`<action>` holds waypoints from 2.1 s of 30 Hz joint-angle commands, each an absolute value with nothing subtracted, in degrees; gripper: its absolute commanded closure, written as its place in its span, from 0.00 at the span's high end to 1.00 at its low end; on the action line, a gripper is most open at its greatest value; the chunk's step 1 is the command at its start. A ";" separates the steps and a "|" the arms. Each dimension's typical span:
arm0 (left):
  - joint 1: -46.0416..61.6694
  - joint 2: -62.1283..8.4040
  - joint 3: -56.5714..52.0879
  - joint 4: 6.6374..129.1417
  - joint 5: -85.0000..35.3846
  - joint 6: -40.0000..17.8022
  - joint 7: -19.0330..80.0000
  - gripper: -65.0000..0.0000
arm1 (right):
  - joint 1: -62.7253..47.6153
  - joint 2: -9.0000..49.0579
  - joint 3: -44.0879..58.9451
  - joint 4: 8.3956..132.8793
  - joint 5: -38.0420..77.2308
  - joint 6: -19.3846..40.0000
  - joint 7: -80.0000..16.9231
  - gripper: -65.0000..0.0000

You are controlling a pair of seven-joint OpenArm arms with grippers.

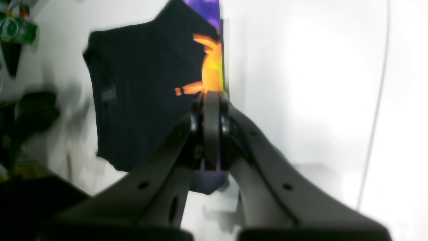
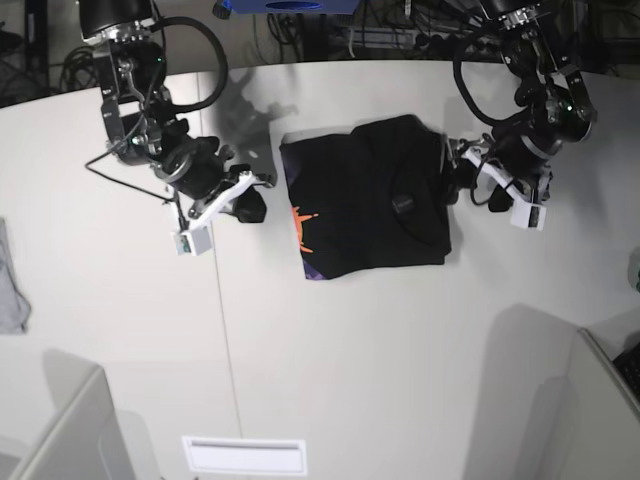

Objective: Fold the T-shirt properly
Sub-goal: 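Release the folded end and move both grippers to the bundle's sides, then grasp the bundle's edge with the left gripper and fold it over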

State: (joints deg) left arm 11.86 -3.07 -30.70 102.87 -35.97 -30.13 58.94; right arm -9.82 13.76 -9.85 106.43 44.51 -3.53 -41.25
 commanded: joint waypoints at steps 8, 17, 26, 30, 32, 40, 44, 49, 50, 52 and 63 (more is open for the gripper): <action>6.81 -3.56 -23.34 93.93 -36.44 -23.16 56.84 0.90 | -13.05 14.11 -2.95 107.82 44.97 -0.66 -40.48 0.00; 5.41 -3.82 -14.55 84.09 -36.44 -19.56 49.63 0.87 | -13.93 16.04 -2.86 107.82 44.97 -0.57 -40.31 0.00; 3.38 -6.02 -14.11 81.71 -35.03 -19.56 53.05 0.00 | -15.69 17.19 -2.59 107.65 44.79 -0.57 -40.04 0.00; 0.22 -8.92 -9.10 82.33 -30.46 -19.65 57.19 0.00 | -17.63 16.84 1.36 107.47 44.79 -0.57 -40.04 0.00; -1.54 -10.77 -5.14 82.24 -28.97 -19.65 57.63 0.00 | -18.77 16.84 3.21 107.47 44.79 -0.57 -40.04 0.00; -8.75 -19.82 13.76 81.98 -28.70 -19.91 57.54 0.00 | -23.34 16.66 10.42 107.38 44.79 -0.57 -40.04 0.00; -15.25 -23.60 25.98 81.98 -28.70 -20.00 57.45 0.00 | -25.63 14.99 13.85 107.30 44.70 -0.66 -40.04 0.00; -25.19 -25.89 41.98 81.80 -28.70 -20.09 57.27 0.00 | -27.74 12.70 17.80 104.31 44.70 -0.66 -40.04 0.00; -26.95 -25.89 44.97 81.80 -28.70 -20.09 57.27 0.00 | -28.26 12.26 18.33 103.52 44.70 -0.66 -40.04 0.00; -30.46 -26.07 51.65 81.80 -28.62 -20.79 57.19 0.00 | -29.32 11.38 19.30 102.37 44.70 -0.66 -39.96 0.00; -31.25 -24.84 66.15 82.24 -1.27 -35.03 42.77 0.00 | -34.59 8.92 20.53 101.93 44.70 -0.66 -36.70 0.00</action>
